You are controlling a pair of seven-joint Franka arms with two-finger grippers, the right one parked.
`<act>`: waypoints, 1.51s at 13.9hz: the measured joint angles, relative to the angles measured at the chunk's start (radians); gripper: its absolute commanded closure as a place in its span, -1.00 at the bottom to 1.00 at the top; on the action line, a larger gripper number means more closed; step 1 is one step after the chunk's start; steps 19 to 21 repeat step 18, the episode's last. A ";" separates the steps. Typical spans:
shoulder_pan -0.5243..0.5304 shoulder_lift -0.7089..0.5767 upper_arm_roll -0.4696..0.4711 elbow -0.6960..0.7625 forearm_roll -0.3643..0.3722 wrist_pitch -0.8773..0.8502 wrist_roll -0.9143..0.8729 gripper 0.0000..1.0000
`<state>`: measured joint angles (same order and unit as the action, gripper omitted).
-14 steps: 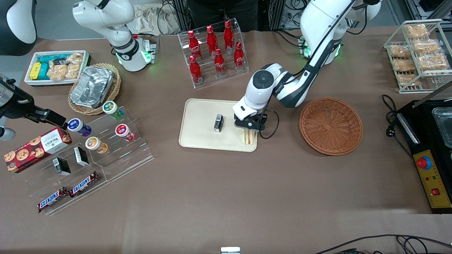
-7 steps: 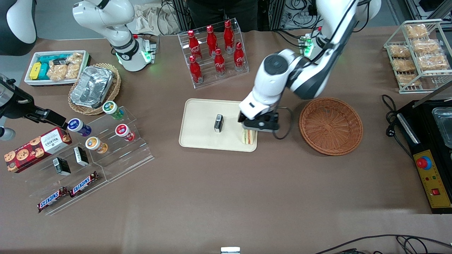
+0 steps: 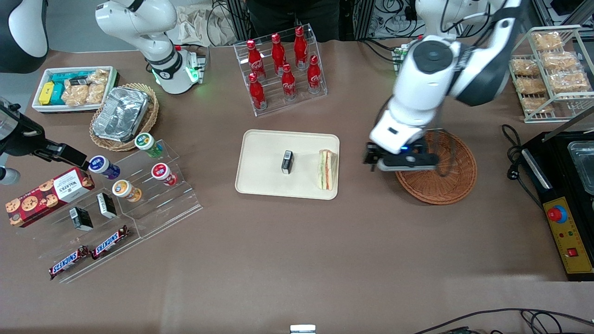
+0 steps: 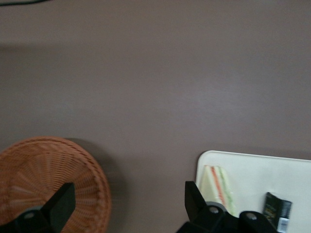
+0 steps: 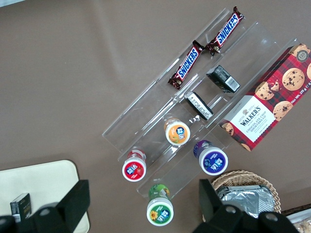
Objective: Place sandwich from basket to tray
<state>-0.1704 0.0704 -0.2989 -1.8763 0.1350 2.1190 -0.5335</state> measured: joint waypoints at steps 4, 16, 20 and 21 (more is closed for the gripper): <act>0.113 -0.049 0.003 0.026 0.000 -0.097 0.106 -1.00; 0.197 -0.242 0.002 -0.013 -0.105 -0.260 0.187 -1.00; 0.206 -0.208 0.003 0.039 -0.110 -0.326 0.215 -1.00; 0.206 -0.208 0.003 0.039 -0.110 -0.326 0.215 -1.00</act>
